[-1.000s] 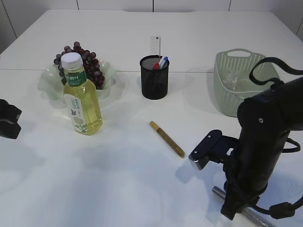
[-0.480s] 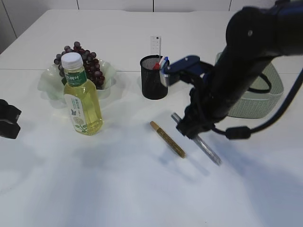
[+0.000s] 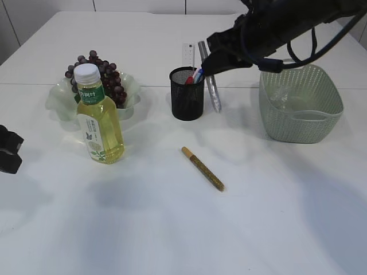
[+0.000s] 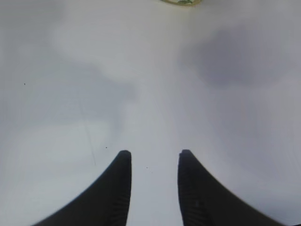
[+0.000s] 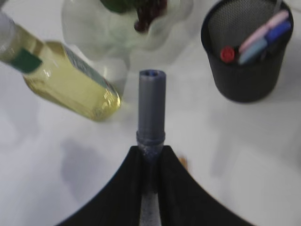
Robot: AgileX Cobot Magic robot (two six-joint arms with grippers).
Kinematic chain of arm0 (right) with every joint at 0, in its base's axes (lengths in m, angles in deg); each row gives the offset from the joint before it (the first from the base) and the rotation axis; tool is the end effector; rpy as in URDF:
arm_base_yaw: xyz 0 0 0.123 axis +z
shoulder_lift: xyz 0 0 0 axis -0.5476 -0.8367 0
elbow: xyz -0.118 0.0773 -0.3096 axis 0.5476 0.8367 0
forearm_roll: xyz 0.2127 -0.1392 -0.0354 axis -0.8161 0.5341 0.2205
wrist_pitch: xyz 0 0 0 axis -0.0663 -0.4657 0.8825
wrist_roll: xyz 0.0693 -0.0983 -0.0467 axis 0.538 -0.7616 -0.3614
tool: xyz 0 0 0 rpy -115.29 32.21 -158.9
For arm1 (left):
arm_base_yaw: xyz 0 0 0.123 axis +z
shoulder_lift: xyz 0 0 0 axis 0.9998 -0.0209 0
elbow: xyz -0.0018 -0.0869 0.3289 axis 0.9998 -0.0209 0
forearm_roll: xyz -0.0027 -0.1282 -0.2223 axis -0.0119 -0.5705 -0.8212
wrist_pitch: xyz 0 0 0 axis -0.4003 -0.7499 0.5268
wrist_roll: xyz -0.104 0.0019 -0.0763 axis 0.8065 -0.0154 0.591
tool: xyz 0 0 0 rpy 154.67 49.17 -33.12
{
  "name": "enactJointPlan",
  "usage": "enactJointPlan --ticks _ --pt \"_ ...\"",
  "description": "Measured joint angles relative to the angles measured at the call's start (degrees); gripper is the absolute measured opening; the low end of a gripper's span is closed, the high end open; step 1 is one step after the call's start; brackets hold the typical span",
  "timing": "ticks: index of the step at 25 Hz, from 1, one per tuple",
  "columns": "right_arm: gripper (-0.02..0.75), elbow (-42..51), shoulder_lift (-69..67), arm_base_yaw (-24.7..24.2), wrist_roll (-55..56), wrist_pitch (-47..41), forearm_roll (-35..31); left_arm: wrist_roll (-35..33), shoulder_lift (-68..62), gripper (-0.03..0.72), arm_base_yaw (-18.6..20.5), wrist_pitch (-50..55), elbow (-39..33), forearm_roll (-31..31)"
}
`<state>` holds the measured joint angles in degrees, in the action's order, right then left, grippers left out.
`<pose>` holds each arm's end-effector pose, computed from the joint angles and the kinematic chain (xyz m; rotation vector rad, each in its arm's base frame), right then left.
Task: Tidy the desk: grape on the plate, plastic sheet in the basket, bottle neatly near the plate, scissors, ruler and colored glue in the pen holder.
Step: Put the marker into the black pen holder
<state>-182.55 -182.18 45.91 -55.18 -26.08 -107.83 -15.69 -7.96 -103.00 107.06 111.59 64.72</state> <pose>0.4496 0.1690 0.3061 -0.6456 2.3378 0.7003 0.2466 -0.0668 0.2696 0.1908 2.7473 -0.1455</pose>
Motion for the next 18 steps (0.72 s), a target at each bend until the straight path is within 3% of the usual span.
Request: enactJointPlan --ticks 8,18 --pt "0.085 -10.1 -9.2 -0.8 -20.8 4.5 -24.6 0.0 0.0 0.246 0.0 0.7 0.0 0.0" --pt "0.087 -24.9 -23.9 -0.8 -39.4 8.9 -37.1 0.0 0.0 0.246 0.0 0.8 0.0 0.0"
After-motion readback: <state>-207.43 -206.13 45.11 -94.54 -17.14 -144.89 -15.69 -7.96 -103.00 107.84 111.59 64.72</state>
